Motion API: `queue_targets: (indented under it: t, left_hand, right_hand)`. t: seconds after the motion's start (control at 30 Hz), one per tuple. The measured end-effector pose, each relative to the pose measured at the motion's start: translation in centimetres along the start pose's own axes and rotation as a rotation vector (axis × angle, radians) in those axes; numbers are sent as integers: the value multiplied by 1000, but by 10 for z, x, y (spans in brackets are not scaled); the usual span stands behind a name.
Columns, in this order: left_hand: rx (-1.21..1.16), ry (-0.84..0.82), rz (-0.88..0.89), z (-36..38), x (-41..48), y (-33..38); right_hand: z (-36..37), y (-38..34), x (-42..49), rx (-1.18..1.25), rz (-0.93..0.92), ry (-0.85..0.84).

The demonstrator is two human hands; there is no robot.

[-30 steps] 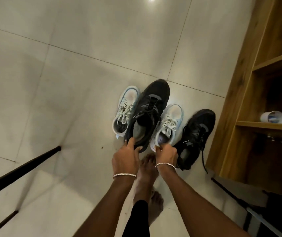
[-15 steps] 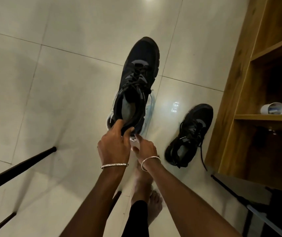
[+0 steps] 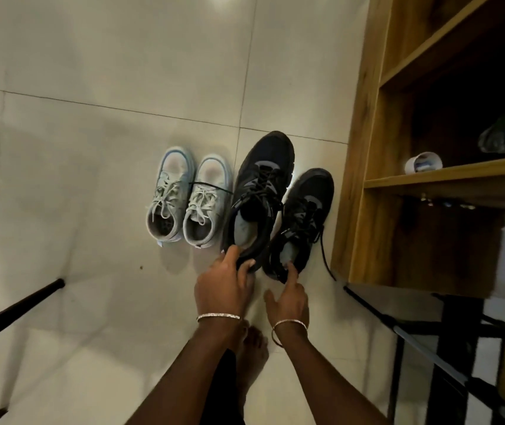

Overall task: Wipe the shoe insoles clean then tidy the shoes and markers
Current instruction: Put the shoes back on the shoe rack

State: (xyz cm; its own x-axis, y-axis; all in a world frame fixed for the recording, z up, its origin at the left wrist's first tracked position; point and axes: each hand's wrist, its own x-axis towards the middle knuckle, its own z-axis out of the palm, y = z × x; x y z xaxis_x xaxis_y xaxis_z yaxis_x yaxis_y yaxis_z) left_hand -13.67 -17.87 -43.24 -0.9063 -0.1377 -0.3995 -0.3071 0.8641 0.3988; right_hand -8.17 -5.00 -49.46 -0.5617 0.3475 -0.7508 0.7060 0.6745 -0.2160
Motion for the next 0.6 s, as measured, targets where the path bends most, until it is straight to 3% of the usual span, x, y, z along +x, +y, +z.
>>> queue_targets:
  t: [0.1,0.23,0.43,0.6]
  left_hand:
    - [73,-75,10,24,9,-3]
    - [133,-127,36,32,11,-6]
    - [176,-188,25,5,-12,5]
    - [274,-269,50,-42,-42,19]
  right_hand:
    - [11,-4,22,97,64,-135]
    - [8,-8,42,102,181,7]
    - [-13,-15,7,39,48,47]
    - [-50,-18,-60,15,58,7]
